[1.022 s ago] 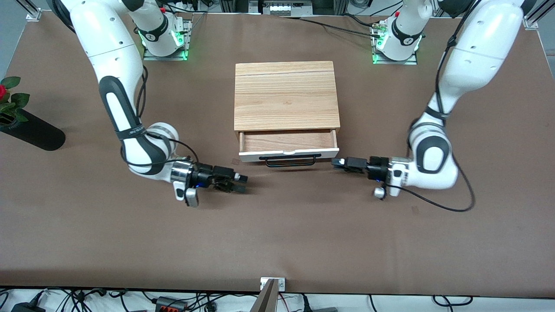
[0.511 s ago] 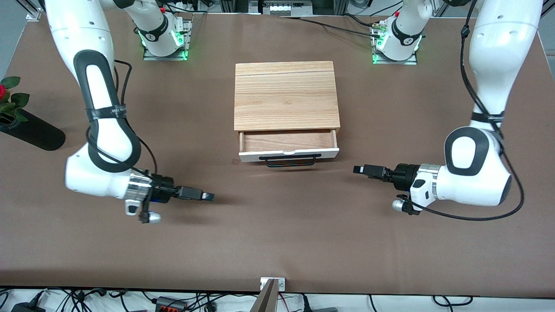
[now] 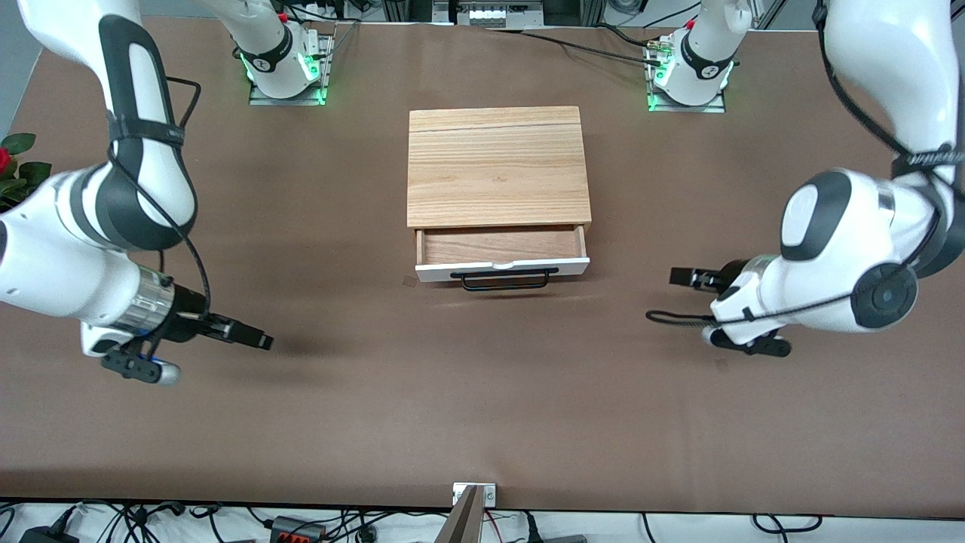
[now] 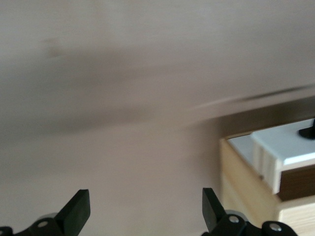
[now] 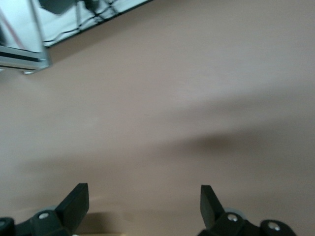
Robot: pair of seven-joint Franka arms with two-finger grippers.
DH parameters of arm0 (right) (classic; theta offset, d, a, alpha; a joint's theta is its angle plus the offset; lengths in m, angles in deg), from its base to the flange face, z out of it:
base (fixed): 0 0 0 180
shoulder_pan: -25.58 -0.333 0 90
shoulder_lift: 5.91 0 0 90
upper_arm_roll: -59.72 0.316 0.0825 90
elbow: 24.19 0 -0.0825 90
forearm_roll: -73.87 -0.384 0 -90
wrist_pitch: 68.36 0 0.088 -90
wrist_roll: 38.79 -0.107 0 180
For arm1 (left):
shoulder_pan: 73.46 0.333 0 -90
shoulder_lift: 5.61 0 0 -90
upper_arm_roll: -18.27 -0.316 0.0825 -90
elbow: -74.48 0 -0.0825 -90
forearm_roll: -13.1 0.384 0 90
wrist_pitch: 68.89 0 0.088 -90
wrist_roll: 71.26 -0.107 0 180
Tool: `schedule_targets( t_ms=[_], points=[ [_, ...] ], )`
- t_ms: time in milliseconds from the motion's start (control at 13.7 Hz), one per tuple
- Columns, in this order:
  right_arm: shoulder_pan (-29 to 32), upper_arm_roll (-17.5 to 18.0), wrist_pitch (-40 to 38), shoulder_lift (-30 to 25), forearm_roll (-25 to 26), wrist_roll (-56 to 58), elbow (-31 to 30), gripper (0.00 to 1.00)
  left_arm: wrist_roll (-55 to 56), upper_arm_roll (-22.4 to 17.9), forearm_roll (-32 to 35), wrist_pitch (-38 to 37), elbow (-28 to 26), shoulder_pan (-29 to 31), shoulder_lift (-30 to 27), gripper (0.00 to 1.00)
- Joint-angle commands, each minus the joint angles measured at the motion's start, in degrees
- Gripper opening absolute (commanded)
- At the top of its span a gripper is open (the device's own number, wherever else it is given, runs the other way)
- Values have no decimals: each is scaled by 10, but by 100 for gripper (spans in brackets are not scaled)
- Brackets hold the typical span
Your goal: Pull top drawer with both arms simultaneously
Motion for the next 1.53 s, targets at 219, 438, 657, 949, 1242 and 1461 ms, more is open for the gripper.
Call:
schedule_targets(
  t_ms=[219, 438, 657, 949, 1242, 1461],
  points=[
    [6, -43, -91, -65, 107, -5, -11, 100, 24, -13, 70, -48, -36, -14, -160, 100],
    [6, -51, -122, -95, 111, 23, -18, 100, 14, -59, 21, -13, -96, -7, -219, 100],
    [9, -58, -170, -110, 124, 39, -16, 100, -20, -92, 6, 128, -262, -11, -310, 100],
    [11, -58, -169, -107, 161, 43, -8, 100, -98, -125, 7, 200, -340, -23, -359, 100],
    [10, -57, -172, -107, 159, 40, -4, 100, -109, -124, 4, 150, -318, -19, -363, 100],
    [68, -1, -171, -142, 162, 40, -44, 100, -107, -120, 3, 126, -300, -20, -354, 100]
  ],
)
